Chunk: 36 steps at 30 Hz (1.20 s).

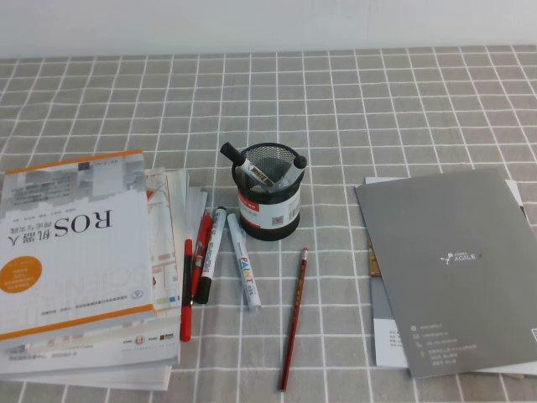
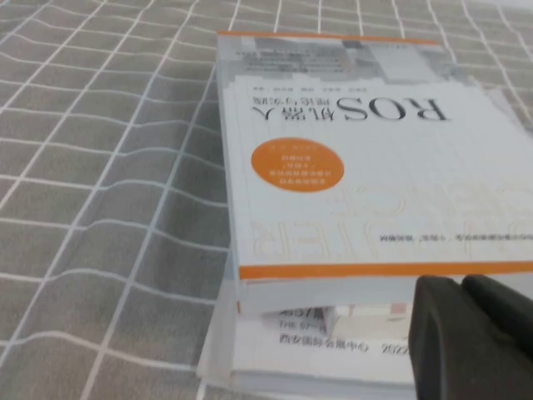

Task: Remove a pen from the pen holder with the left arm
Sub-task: 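Take a marker out of the pen holder and lay it on the table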

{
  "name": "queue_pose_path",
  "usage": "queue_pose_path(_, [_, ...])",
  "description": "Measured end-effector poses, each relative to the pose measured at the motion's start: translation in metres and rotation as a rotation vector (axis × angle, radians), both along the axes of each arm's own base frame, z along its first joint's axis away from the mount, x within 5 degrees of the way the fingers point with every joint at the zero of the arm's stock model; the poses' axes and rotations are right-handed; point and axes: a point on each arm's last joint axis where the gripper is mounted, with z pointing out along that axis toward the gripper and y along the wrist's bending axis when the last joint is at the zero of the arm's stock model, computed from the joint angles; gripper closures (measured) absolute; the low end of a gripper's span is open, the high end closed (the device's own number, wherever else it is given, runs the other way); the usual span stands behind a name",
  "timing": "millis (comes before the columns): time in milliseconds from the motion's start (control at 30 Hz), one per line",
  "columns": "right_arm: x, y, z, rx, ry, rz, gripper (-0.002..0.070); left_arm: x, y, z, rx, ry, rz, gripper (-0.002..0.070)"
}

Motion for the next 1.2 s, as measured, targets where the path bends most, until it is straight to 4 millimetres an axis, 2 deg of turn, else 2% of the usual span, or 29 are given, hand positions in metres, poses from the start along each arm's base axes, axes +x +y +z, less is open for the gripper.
queue_pose_path(800, [0.000, 0.000, 0.000, 0.000, 0.000, 0.000, 0.0689, 0.003, 0.001, 0.016, -0.069, -0.180, 0.029, 0.0678])
queue_pose_path(1033, [0.000, 0.000, 0.000, 0.000, 0.000, 0.000, 0.0689, 0.004, 0.003, 0.025, -0.232, -0.276, 0.065, 0.0678])
queue_pose_path(1200, [0.000, 0.000, 0.000, 0.000, 0.000, 0.000, 0.0689, 0.004, 0.005, 0.033, -0.272, -0.366, 0.088, 0.0678])
